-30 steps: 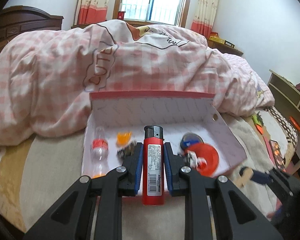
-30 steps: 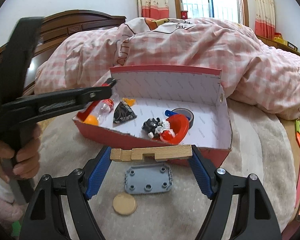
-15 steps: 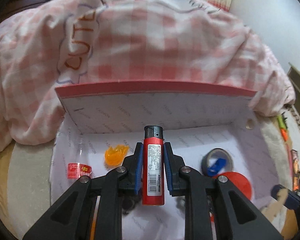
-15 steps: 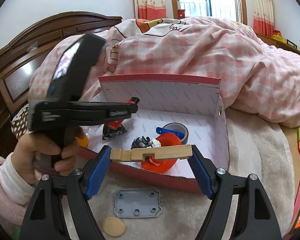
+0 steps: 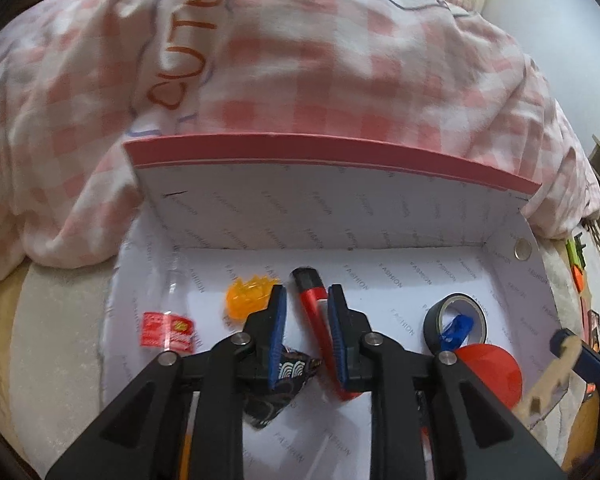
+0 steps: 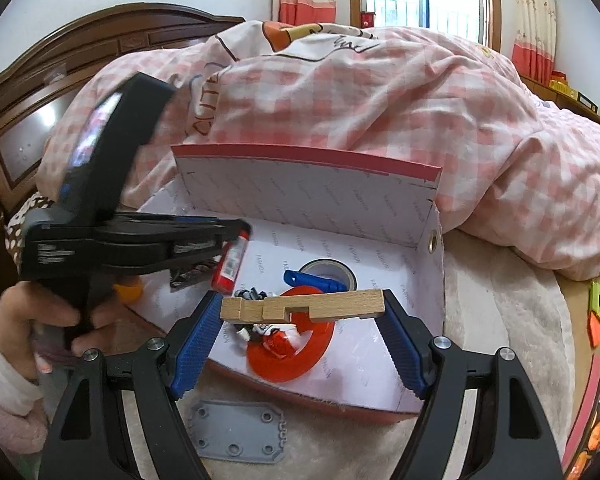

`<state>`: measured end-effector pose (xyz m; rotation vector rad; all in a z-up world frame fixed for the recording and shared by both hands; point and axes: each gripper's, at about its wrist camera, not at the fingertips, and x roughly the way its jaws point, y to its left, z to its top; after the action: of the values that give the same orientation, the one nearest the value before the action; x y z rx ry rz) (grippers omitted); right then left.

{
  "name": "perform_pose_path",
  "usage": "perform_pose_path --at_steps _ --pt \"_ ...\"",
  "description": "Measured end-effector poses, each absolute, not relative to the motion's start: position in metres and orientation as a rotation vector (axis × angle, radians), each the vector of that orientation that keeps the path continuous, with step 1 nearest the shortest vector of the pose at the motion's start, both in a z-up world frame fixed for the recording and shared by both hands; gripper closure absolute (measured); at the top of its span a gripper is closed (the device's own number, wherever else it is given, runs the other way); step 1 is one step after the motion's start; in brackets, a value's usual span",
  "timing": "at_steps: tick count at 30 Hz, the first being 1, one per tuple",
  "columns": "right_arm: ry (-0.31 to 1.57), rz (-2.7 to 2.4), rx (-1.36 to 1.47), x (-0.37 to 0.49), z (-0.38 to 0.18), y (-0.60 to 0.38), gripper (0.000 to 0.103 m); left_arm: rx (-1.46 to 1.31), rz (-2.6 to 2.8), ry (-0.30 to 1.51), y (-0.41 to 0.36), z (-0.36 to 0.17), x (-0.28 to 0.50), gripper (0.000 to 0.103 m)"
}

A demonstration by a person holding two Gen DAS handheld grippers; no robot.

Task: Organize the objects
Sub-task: 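Open the left tool to drop the lighter while the right tool releases the wooden block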

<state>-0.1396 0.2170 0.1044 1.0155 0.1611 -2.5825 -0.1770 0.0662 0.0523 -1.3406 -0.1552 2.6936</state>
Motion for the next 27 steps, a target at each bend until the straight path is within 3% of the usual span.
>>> perform_pose_path --at_steps 4,15,27 --pt "0.179 -2.571 1.033 -0.151 0.103 0.214 0.025 -1.311 2.740 -0.172 0.056 0.057 -0.164 0.056" --pt "0.158 -2.520 1.171 -0.213 0.098 0.209 0.025 -1.326 2.768 -0.190 0.050 0.049 -0.151 0.048" --pt "0.124 -2.514 1.260 -0.249 0.083 0.205 0.024 -1.305 2.783 -0.077 0.063 0.044 -0.138 0.037"
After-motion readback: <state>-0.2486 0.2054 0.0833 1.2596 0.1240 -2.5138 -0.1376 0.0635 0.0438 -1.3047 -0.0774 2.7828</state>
